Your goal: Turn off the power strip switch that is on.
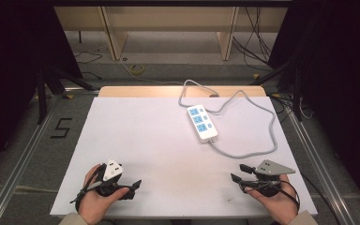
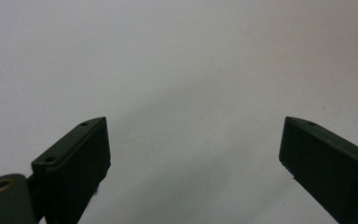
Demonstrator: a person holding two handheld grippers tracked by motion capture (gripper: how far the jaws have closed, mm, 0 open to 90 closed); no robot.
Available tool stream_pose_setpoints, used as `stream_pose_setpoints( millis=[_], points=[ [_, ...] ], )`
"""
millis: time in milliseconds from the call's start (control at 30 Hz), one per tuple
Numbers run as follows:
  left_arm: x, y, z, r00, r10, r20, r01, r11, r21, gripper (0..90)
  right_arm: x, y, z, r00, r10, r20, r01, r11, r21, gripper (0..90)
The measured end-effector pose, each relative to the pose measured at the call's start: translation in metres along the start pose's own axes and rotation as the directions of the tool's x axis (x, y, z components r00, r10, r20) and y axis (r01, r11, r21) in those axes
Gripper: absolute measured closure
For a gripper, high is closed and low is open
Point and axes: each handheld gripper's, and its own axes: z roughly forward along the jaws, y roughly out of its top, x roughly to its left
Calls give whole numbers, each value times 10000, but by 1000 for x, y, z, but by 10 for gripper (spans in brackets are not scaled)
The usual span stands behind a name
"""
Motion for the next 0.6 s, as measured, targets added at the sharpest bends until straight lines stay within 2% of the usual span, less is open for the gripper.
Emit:
stream_pose_setpoints(
  millis=[100,200,233,267,433,600],
  points=[
    [0,0,0,10000,12,-25,-12,10000,-17,87,1,1,-2,10000,12,7,-12,10000,19,522],
    [0,-1,-1,10000,26,-59,-26,10000,34,90,1,2,-3,10000,-15,-7,15,9999,102,631],
    [0,-1,-1,10000,26,-59,-26,10000,34,92,1,2,-3,10000,-15,-7,15,9999,102,631],
    [0,-1,-1,10000,-20,-69,21,10000,20,94,2,2,-4,10000,-9,31,9,9998,218,710],
    [0,-1,0,10000,-20,-44,21,10000,49,104,2,6,-5,9995,-137,302,120,9983,562,885],
    [-1,-1,-1,10000,15,-33,-15,10000,64,113,0,10,-7,9984,-81,552,37,9968,793,900]
  ],
)
